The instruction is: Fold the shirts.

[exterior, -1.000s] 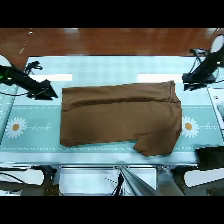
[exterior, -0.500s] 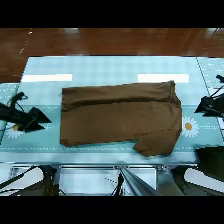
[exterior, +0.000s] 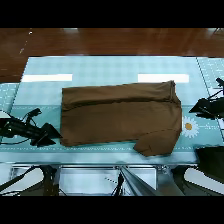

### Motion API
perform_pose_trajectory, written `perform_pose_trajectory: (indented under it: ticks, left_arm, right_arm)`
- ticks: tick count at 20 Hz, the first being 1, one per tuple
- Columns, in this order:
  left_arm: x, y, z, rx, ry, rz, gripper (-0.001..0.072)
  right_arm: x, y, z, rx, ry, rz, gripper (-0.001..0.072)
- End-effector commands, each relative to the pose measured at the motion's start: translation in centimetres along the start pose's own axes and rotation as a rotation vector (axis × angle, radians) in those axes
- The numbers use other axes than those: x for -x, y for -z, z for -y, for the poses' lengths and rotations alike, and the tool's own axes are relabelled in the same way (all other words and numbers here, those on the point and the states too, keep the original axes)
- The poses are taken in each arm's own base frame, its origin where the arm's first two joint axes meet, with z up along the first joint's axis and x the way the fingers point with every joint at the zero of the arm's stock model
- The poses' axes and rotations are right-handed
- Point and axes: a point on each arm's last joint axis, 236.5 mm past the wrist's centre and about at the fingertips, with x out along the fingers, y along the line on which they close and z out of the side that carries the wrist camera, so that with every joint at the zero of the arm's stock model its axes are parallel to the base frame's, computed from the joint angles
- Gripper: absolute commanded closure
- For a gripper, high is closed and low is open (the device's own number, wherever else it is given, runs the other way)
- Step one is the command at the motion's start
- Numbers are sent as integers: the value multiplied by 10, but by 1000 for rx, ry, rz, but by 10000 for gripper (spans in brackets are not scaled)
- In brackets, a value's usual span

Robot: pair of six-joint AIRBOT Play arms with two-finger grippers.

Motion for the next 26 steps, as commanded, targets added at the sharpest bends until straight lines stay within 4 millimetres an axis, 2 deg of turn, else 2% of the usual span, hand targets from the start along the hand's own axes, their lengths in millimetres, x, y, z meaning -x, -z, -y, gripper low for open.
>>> perform_pose_trajectory:
  ticks: [1,3,6,9,10,12,13,16,17,19,20,23,26]
  left_arm:
    - [-8,13,-13,-1,-46,-46,127]
    - [-9,10,-11,5,-33,-41,127]
    - [-15,-5,-5,23,-4,3,128]
    - [-35,-14,11,12,30,-13,130]
    - [-44,-15,14,0,21,-28,168]
    - [-59,-11,15,-19,-14,-75,624]
    - [-63,-8,16,-39,-20,-92,682]
    - [-62,-7,16,-53,-17,-93,683]
    - [-61,-8,16,-50,-15,-91,682]
    - [-61,-8,15,-89,-13,-91,682]
    - [-61,-8,16,-94,-12,-92,682]
    - [-61,-8,16,-95,-11,-93,682]
    - [-61,-7,16,-94,-10,-94,682]
  right_arm:
    - [-1,-1,-2,1,-10,9,234]
    - [-1,-1,-2,1,-10,8,235]
    - [-1,0,-2,0,-12,1,236]
    - [-1,6,-3,-1,-17,-21,236]
    - [-1,7,-1,-10,-9,-28,235]
    - [0,17,6,-15,24,-68,235]
    - [1,23,13,-15,52,-93,236]
    - [-4,39,28,-35,109,-144,235]
    - [-12,47,22,-47,76,-162,235]
    - [-33,67,-9,-52,-74,-200,234]
    - [-42,79,-15,-54,-107,-224,234]
    - [-61,116,0,-56,-57,-302,234]
    - [-67,120,6,-56,-28,-269,235]
